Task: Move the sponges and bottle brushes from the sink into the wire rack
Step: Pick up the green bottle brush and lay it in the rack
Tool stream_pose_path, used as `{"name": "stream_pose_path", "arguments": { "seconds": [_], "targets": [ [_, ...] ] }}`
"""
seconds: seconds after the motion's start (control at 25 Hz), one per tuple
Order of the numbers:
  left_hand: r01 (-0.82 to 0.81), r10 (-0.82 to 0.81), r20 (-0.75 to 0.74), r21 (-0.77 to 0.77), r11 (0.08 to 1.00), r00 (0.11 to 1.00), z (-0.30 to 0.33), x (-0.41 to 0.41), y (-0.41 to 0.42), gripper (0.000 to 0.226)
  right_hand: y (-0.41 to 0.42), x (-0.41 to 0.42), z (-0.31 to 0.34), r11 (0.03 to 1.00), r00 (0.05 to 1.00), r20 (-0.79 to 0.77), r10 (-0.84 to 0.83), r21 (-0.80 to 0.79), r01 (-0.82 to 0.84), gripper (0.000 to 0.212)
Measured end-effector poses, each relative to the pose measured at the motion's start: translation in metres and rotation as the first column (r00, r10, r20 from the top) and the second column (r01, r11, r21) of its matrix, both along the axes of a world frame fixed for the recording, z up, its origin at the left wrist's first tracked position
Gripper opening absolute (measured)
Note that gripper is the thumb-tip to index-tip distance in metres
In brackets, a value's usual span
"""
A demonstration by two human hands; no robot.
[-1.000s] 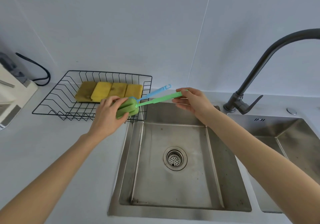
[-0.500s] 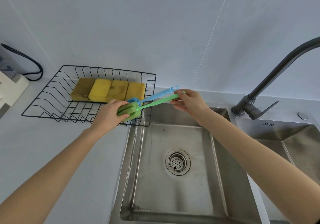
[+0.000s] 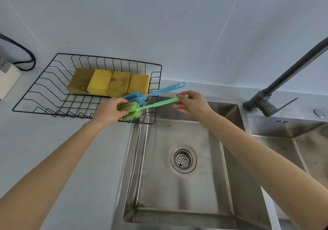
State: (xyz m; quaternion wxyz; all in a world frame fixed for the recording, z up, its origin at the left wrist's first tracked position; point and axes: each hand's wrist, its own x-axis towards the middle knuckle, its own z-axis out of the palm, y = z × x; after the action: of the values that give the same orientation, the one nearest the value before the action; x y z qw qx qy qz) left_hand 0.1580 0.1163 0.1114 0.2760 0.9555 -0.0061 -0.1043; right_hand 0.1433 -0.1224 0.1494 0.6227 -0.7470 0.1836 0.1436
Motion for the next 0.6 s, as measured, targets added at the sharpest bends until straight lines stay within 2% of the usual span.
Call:
{"name": "stream_pose_path", "arguments": {
  "seconds": [0.32, 0.6],
  "targets": [
    [0.004, -0.002, -0.025, 0.070, 0.998, 1.000, -0.005, 0.005, -0.005, 0.040, 0.000, -0.003, -0.003, 0.998, 1.000, -0.013, 0.027, -0.054, -0.028, 0.025],
    [0.067, -0.064, -0.111, 0.026, 0.997, 0.992, -0.001, 0.009, 0.004, 0.044, 0.002, -0.013, -0.004, 0.985, 0.998, 0.018, 0.053, -0.165, -0.049, 0.024]
  ]
}}
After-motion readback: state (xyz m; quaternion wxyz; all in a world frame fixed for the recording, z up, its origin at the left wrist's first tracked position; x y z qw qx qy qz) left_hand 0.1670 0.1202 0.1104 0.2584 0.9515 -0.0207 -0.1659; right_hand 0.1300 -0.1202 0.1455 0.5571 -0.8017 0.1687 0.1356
